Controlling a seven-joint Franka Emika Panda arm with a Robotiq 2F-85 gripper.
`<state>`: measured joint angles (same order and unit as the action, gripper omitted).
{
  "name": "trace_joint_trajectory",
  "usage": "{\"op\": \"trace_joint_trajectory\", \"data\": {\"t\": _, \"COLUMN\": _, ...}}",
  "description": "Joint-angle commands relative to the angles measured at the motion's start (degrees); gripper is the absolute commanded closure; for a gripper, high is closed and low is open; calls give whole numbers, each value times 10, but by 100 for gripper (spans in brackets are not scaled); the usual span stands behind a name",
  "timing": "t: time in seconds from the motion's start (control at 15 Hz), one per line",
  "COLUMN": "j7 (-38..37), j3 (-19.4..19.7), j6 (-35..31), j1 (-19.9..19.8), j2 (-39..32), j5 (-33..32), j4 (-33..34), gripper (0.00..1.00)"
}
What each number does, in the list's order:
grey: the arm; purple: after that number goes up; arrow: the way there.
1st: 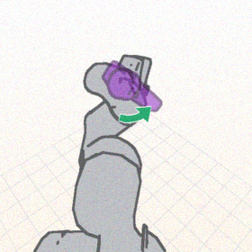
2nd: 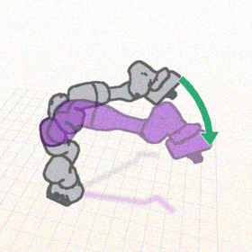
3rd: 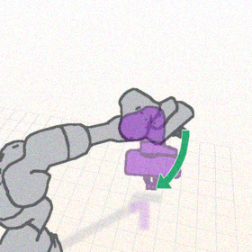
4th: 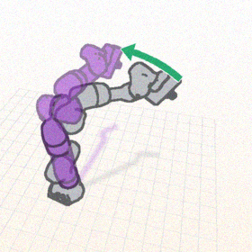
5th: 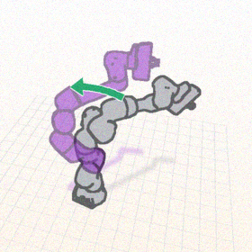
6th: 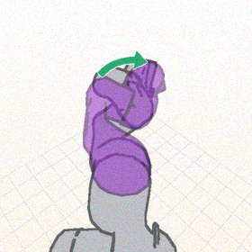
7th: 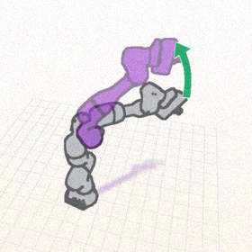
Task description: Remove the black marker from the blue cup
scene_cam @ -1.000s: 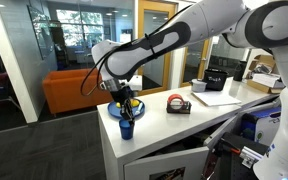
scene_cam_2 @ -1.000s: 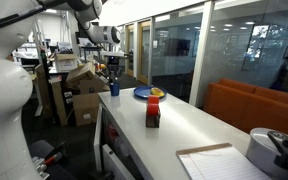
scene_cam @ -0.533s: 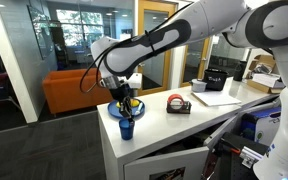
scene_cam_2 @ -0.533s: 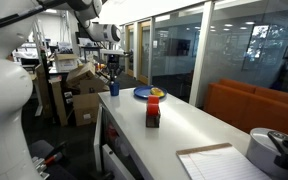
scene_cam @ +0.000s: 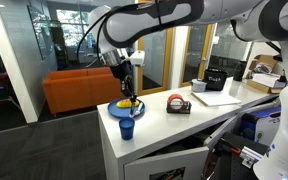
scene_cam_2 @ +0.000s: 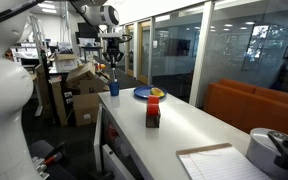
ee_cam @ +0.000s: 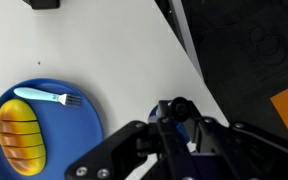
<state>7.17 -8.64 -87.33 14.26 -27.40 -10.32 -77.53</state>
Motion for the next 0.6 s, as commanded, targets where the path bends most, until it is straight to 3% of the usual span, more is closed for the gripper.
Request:
{"op": "trace_joint_trajectory", "data": {"t": 0.0, "j7": -10, "j3": 13, "j6": 37, "j1": -3, "j2": 10, "j5": -22, "j4": 14, "gripper": 95}}
{"op": "trace_joint_trajectory", "data": {"t": 0.2, "j7": -11, "j3": 26, "j6": 45, "j1": -19, "j2": 15, "j5": -22, "j4": 10, "gripper": 95}}
{"op": "trace_joint_trajectory", "data": {"t": 0.53, "j7": -45, "j3": 40, "j6": -1, "j1": -58, "j2": 10, "j5": 27, "j4": -29, "gripper": 95}}
